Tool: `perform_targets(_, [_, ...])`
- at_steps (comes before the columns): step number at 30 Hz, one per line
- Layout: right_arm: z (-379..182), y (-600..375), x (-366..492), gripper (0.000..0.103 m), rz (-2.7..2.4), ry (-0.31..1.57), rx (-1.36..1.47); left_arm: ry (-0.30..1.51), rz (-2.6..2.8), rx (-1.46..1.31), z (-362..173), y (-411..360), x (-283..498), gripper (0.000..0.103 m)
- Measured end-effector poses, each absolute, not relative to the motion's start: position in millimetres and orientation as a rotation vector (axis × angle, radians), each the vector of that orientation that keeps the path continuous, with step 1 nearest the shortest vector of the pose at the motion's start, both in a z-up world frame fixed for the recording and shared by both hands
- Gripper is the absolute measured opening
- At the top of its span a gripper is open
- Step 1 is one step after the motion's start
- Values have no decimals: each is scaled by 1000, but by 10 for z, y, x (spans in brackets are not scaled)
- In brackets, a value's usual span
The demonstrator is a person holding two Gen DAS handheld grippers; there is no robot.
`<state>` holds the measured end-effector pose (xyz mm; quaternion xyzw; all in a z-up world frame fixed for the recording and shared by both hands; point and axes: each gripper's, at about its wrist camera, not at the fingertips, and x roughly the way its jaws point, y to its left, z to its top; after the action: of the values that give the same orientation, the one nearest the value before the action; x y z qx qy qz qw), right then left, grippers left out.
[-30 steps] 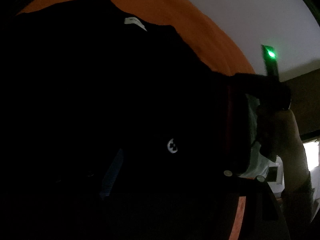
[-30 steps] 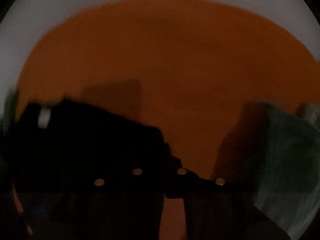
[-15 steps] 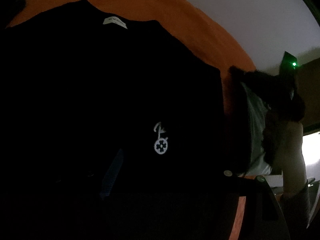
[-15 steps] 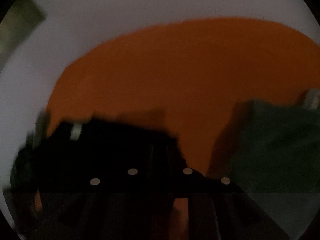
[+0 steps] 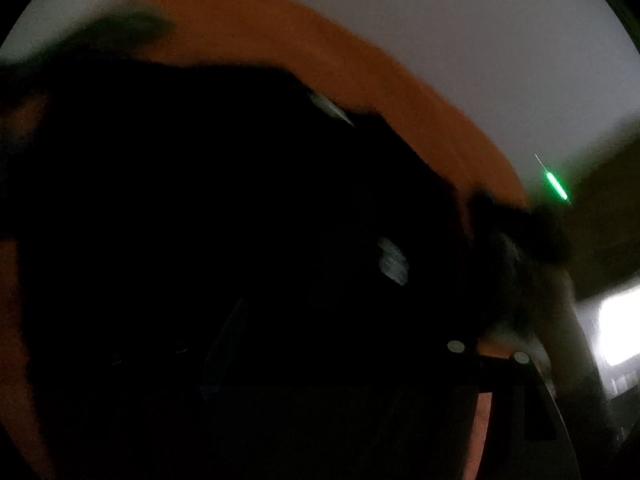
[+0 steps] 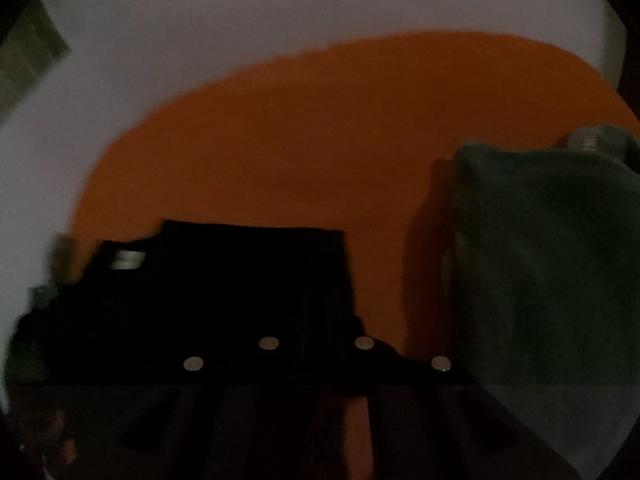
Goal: Fold clothes
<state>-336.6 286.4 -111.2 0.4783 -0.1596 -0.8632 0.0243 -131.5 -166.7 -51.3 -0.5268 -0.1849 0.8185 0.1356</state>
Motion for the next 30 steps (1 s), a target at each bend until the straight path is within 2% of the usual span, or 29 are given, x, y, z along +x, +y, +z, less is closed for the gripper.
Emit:
perform_targets(5, [-915, 2610, -2415, 5, -2538, -607, 1415, -804, 2482, -1559, -428, -2788, -1164, 75])
perform_targets(7, [-1115, 2396, -2129, 5, -2494, -528, 1471, -888, 2462, -1569, -441, -3017, -1083, 75])
perform_targets(9, [-1372, 2259, -2007, 5, -2443, -418, 1584, -895, 2478, -1574, -422, -3161, -1008, 75])
perform_targets(10, [-1538, 2229, -2016, 5, -2412, -369, 1656, -880, 2486, -1566, -402, -3214, -962, 75])
perform_targets(12, [-1518, 2303, -1967, 5, -2404, -452, 1626, -859, 2487, -1554, -386, -3252, -868, 75])
perform_targets(15, [-1147, 2362, -1813, 6, -2438, -458, 1500, -903, 2465, -1541, -441, -3363, -848, 75])
perform_targets(16, [-1059, 2317, -1794, 11, -2444, -375, 1479, -938, 2447, -1551, -481, -3410, -850, 75])
perform_targets(19, [-1062, 2333, -1812, 12, -2429, -287, 1536, -1046, 2402, -1550, -579, -3550, -888, 75])
perform_targets(23, [-967, 2477, -1678, 12, -2393, -455, 1508, -1143, 2354, -1527, -701, -3580, -1019, 75])
perform_targets(28, [-915, 2538, -1672, 12, -2413, -355, 1514, -1441, 2231, -1434, -1000, -3657, -1300, 75])
perform_targets(30, [-962, 2558, -1707, 12, -2399, -415, 1522, -1503, 2245, -1415, -1113, -3685, -1419, 75])
